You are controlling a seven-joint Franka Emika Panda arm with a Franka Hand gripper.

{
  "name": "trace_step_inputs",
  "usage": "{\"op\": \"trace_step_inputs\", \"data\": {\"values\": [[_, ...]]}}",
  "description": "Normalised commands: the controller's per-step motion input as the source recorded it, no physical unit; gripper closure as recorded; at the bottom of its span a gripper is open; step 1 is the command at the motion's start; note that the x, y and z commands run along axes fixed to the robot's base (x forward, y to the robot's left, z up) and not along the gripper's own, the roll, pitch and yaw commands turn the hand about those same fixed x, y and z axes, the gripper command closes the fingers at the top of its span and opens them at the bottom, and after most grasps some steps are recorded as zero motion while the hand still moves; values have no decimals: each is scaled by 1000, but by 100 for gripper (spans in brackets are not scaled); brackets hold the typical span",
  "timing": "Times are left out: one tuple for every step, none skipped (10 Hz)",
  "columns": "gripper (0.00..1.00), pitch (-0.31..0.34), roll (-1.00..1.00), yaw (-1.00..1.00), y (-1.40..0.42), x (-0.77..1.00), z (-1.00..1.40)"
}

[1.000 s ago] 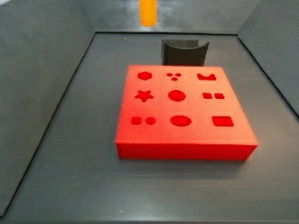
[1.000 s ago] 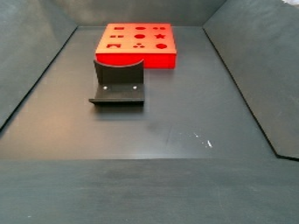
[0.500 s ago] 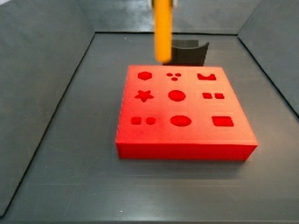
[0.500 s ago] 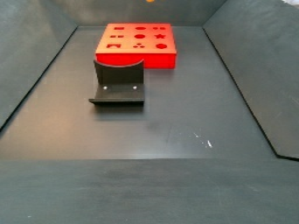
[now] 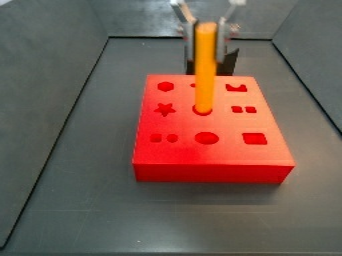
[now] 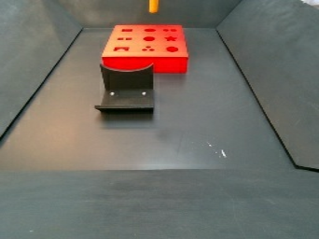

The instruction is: Insert the oval object.

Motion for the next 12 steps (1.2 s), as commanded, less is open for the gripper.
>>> {"op": "trace_step_inputs", "data": {"values": [[100, -30, 166, -714, -200, 326, -123], [100, -27, 141, -760, -166, 280, -66], [100, -17, 91, -834, -63, 229, 0], [100, -17, 63, -860, 0, 220, 0], [100, -20, 24, -937, 0, 163, 0], [100, -26, 67, -980, 0, 100, -66], [100, 0, 119, -960, 20, 77, -171], [100, 0, 159, -917, 31, 37, -243], [100, 13, 187, -889, 23, 11, -291], [100, 16, 189, -880, 26, 14, -294], [100, 11, 171, -909, 11, 0, -257], [100, 24, 161, -929, 0, 0, -220]]}}
